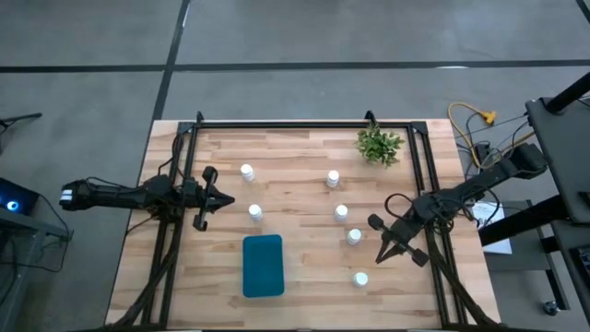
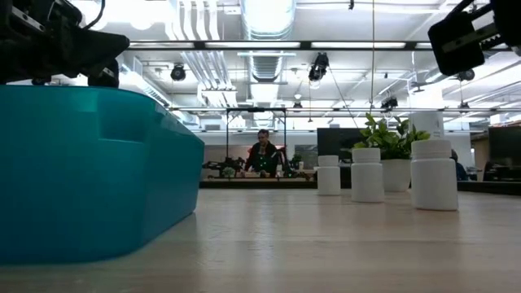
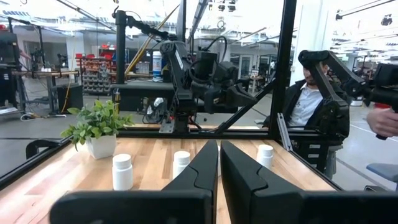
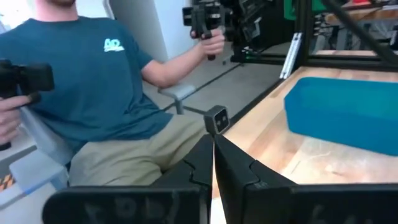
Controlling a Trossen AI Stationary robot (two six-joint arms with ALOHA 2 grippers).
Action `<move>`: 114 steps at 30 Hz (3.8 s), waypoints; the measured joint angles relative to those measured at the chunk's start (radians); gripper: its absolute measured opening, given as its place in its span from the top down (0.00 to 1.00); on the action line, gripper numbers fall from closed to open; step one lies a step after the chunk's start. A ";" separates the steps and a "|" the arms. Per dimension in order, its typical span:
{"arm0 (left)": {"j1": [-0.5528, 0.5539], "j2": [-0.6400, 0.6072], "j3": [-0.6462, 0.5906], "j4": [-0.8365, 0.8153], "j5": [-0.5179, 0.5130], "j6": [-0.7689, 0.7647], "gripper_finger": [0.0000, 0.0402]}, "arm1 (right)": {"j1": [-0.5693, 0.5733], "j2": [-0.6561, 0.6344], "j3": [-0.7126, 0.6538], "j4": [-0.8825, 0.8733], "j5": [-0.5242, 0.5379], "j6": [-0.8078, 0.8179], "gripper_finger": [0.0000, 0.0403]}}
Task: Pick and place pill bottles into a basket
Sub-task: Put the white pill bottle into the blue bin
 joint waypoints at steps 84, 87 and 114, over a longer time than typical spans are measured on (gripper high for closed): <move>0.000 0.039 0.000 0.000 0.000 -0.004 1.00 | 0.671 0.318 0.314 -0.683 1.032 0.619 0.98; 0.000 0.037 0.000 0.001 0.000 -0.004 1.00 | 0.712 0.374 0.314 -0.674 1.115 0.693 0.98; 0.000 0.037 0.000 0.001 -0.001 0.003 1.00 | 0.809 0.647 0.314 -0.483 1.342 0.914 0.98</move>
